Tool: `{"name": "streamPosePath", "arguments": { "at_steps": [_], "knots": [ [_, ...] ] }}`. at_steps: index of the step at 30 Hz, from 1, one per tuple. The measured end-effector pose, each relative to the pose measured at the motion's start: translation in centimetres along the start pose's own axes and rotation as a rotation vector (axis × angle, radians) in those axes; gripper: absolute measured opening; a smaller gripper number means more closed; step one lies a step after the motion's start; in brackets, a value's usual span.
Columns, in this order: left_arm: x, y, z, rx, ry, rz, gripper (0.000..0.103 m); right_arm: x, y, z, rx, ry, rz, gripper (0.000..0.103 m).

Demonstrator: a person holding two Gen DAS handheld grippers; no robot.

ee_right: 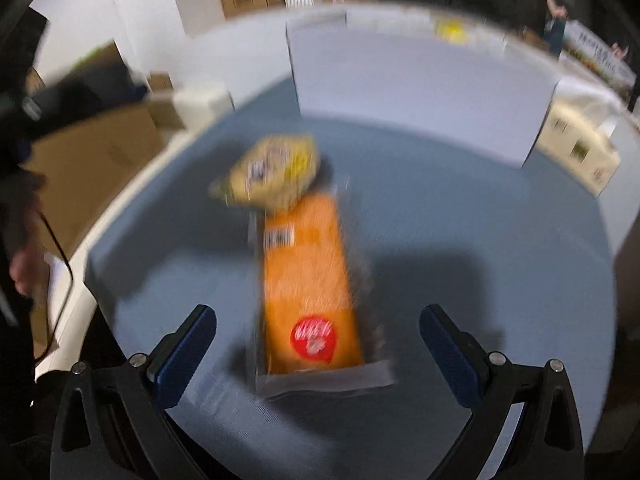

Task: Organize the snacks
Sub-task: 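Grasp the orange bread pack with the right tool, then grasp the round yellow Lay's chip bag with the left tool while the right tool holds the bread pack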

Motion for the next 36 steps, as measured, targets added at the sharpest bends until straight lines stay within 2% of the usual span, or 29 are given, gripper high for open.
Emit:
{"name": "streamPosePath", "arguments": {
  "at_steps": [3, 9, 10, 11, 12, 14, 18, 22, 29, 32, 36],
  "knots": [
    [-0.1, 0.5, 0.2, -0.008, -0.001, -0.003, 0.103, 0.5, 0.6, 1.2, -0.035, 0.066, -0.024, 0.103],
    [-0.2, 0.7, 0.4, -0.011, -0.002, -0.003, 0.103, 1.1, 1.1, 1.7, -0.029, 0.074, -0.039, 0.103],
    [-0.1, 0.7, 0.4, -0.012, -0.001, 0.001, 0.103, 1.2, 1.2, 1.7, -0.027, 0.078, -0.044, 0.1],
    [-0.1, 0.7, 0.4, -0.013, -0.001, 0.003, 0.103, 1.2, 1.1, 1.5, -0.023, 0.086, -0.049, 0.086],
    [0.0, 0.8, 0.4, -0.014, -0.002, 0.005, 0.103, 1.6, 1.0, 1.0, -0.01, 0.098, -0.037, 0.077],
    [0.1, 0.9, 0.7, -0.018, 0.002, 0.004, 0.103, 2.4, 0.8, 0.5, -0.002, 0.067, 0.012, 0.069],
    [0.4, 1.2, 1.6, -0.037, 0.011, 0.008, 0.103, 3.9, 0.9, -1.0, 0.025, 0.08, 0.048, 0.068],
    [1.6, 1.8, 3.5, -0.082, 0.036, 0.038, 0.103, 6.2, 0.9, -4.7, 0.099, 0.097, 0.114, 0.068],
    [5.6, 3.9, 8.0, -0.181, 0.112, 0.152, 0.103, 8.2, 0.6, -10.3, 0.215, 0.147, 0.184, 0.068],
    [6.2, 4.9, 9.9, -0.234, 0.077, 0.213, 0.103, 8.9, 0.9, -11.6, 0.241, 0.157, 0.205, 0.068],
    [5.9, 5.8, 12.2, -0.284, 0.064, 0.224, 0.103, 8.7, 1.3, -11.8, 0.247, 0.157, 0.218, 0.068]
  ]
}}
Point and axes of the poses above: each gripper's, at about its wrist camera, not at the fingertips, and z roughly the way its jaws point, x to its right, y to its underside, the point moved 5 cm from there along z, roughly the way its jaws point, and after that the axes turned 10 degrees about x, right-handed, at the moved point
